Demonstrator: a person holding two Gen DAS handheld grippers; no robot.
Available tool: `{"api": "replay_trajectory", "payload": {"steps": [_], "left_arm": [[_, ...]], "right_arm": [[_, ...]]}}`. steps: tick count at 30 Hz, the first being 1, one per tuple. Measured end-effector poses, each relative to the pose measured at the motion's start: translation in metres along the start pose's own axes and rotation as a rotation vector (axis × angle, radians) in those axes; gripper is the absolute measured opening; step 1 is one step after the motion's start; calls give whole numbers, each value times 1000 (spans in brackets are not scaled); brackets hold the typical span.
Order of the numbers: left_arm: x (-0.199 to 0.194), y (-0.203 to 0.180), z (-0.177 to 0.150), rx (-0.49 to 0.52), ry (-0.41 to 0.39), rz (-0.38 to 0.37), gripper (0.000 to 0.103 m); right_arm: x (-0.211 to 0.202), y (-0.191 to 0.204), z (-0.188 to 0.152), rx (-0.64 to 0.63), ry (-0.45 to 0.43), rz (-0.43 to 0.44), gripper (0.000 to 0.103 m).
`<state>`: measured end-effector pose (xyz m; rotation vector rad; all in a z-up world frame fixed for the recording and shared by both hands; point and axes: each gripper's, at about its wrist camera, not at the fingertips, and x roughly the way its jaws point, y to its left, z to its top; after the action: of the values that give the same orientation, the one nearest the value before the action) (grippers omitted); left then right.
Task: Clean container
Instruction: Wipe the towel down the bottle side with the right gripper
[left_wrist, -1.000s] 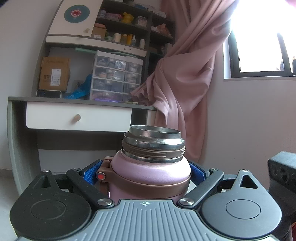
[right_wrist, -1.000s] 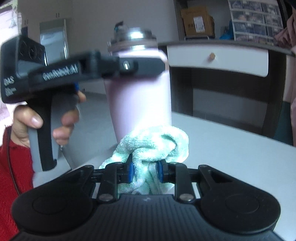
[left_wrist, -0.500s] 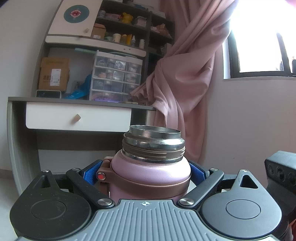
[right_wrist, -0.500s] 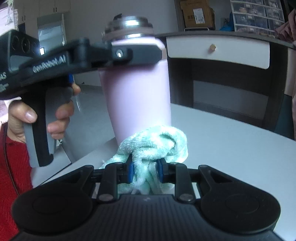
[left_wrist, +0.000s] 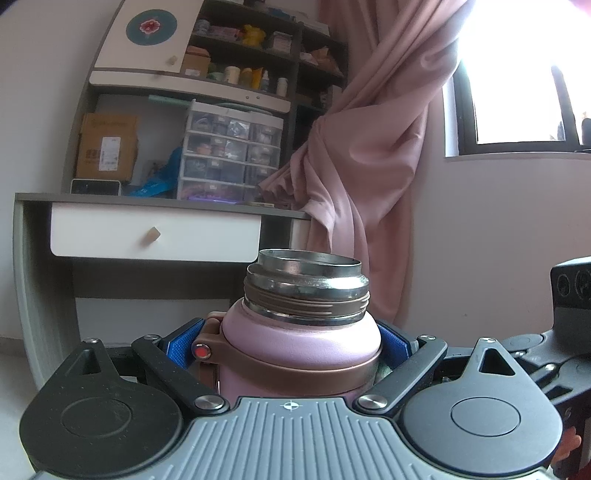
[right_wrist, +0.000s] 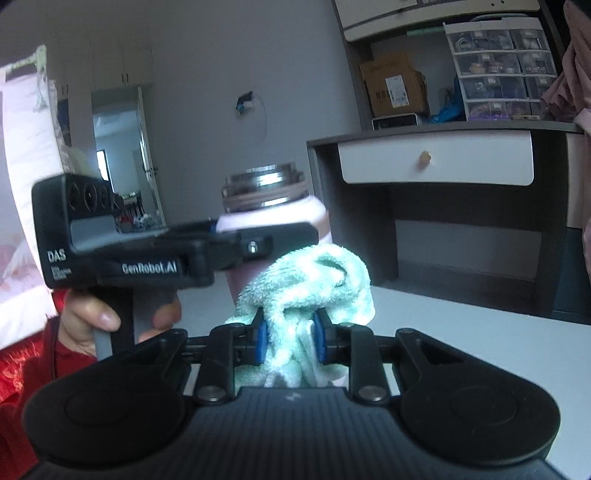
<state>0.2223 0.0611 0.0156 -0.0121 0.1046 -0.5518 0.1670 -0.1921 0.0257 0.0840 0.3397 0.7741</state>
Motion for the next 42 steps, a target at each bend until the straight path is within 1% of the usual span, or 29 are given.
{"api": "replay_trajectory", "payload": {"steps": [4,8,14,25,28,35,42], "left_arm": [[-1,-1,-1,-1,0,1,94],[-1,0,-1,-1,1,2,94],[-5,-4,-4,-3,0,3,94],[-4,-5,-5,-2,-1,2,94],[-4,-5,-5,0,0,3,94],[-2,-7,-2,-3,2,6,94],[-2,-6,-3,1,1,1,94]], "right_arm": [[2,-6,4,8,-16,14,25],[7,-13,3,36,-4,25,25],[15,-16,-9,56,72,32,25],[37,-16,-30,33,229,11,25],[44,-12,-36,6,264,-6,25],[43,-8,-34,7,253,-15,25],[30,-2,-24,-21,191,-26,25]]}}
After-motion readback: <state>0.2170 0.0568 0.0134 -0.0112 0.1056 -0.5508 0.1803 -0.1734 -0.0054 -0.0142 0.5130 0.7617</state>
